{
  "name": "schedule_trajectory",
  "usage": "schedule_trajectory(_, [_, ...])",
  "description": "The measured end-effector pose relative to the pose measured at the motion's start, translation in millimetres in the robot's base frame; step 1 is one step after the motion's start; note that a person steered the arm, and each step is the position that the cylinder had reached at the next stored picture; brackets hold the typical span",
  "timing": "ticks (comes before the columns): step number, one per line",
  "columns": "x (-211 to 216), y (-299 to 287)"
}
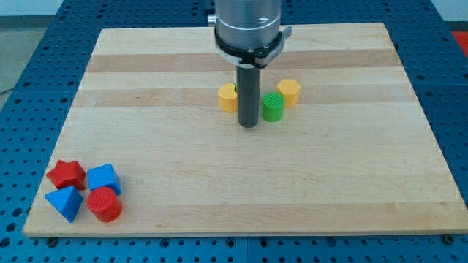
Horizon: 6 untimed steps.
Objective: Align the heart and green star parallel to the green circle and yellow hexagon
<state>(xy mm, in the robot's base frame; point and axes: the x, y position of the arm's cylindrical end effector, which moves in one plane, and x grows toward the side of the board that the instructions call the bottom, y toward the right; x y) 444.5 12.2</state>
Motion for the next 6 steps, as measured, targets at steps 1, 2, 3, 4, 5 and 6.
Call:
schedule_trajectory(1, [0.0,22.2])
schedule_trajectory(2, [0.0,43.6])
schedule_trajectory(3, [2.4,54.0])
schedule_trajectory(4, [32.4,9.1])
schedule_trajectory(5, [29.2,-90.3])
schedule_trajectory(6, [-16.3,-158.7])
